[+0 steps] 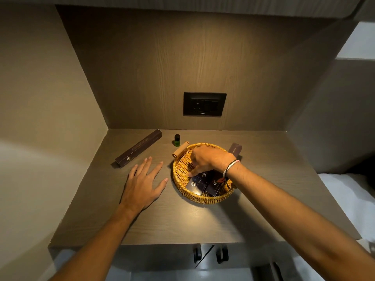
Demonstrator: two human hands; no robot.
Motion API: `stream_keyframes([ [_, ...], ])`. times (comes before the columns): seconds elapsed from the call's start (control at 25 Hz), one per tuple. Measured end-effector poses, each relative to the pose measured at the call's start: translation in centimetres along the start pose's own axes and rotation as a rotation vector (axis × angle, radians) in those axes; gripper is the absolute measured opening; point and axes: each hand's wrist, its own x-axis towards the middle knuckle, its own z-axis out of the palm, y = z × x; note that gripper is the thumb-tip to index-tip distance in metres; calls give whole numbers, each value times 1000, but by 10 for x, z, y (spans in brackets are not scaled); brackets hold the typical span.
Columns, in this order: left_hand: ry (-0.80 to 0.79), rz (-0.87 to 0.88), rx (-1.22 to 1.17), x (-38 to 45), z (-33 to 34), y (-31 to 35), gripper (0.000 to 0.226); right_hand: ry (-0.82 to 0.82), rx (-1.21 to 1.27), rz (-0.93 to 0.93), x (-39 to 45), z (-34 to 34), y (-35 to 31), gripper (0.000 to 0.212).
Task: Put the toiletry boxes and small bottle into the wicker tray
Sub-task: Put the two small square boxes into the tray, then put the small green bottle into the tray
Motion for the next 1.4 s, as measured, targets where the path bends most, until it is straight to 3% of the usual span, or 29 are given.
stream_keyframes([
  [0.24, 5, 1, -15, 0, -1, 1, 70, 57, 49, 30, -4, -4, 5, 42],
  [0.52, 22, -1, -21, -2, 0, 2, 67, 439, 194, 17, 23, -34, 9, 39],
  [0.6, 26, -2, -19, -2, 1, 1, 66, 484, 247, 0, 41, -41, 3, 37],
  [0.88, 29, -8, -1, -1, 1, 0, 67, 266, 246, 61, 93, -41, -8, 46],
  [1.12, 13, -20, 3, -1, 0, 0, 67, 447, 400, 62, 73, -56, 16, 45],
  [1.28, 6, -18, 8, -1, -1, 0, 68, 451, 423, 85, 40, -75, 58, 25],
  [1.4, 17, -8, 15, -2, -2, 3, 69, 288, 396, 109, 22, -68, 80, 17],
])
